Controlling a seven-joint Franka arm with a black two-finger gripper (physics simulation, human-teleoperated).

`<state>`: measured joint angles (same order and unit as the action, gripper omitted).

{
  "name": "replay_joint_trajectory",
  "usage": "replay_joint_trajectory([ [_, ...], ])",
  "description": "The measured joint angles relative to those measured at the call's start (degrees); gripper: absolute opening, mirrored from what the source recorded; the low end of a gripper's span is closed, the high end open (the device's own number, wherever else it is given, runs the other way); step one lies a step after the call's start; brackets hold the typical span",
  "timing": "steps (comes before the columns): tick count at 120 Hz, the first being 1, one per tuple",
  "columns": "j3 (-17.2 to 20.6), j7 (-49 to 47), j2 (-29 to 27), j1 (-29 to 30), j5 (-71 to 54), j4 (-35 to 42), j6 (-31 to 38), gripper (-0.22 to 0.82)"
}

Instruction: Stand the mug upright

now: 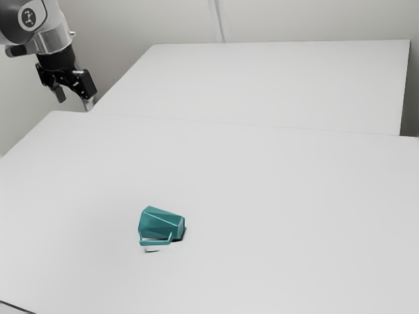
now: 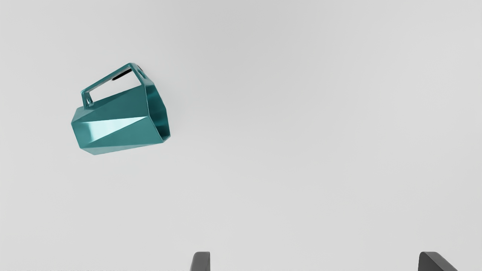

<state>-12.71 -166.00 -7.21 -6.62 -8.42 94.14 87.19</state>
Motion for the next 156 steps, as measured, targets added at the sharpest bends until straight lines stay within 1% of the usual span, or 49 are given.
replay_joint_trajectory([
  [32,0.09,0.0,-0.72,0.15,0.57,1.67,0.45,0.6],
  [46,0.08,0.0,-2.59,0.5,5.7,4.58,0.74,0.6],
  [53,0.02,0.0,-4.61,2.52,10.11,7.93,1.12,0.61],
  [61,-0.04,0.0,-6.0,6.96,15.67,12.81,1.52,0.6],
  [72,-0.11,0.0,-6.32,12.64,23.21,20.37,2.72,0.6],
  [84,-0.2,0.0,-5.74,16.12,30.46,27.88,4.82,0.6],
  [101,-0.16,0.0,-4.33,17.83,37.04,36.18,8.38,0.6],
  [122,-0.13,0.0,0.79,19.43,44.72,41.56,12.86,0.6],
  [135,-0.12,0.0,3.9,20.02,47.97,42.31,15.57,0.6],
  [156,-0.12,0.0,10.45,20.0,52.81,40.15,19.84,0.6],
])
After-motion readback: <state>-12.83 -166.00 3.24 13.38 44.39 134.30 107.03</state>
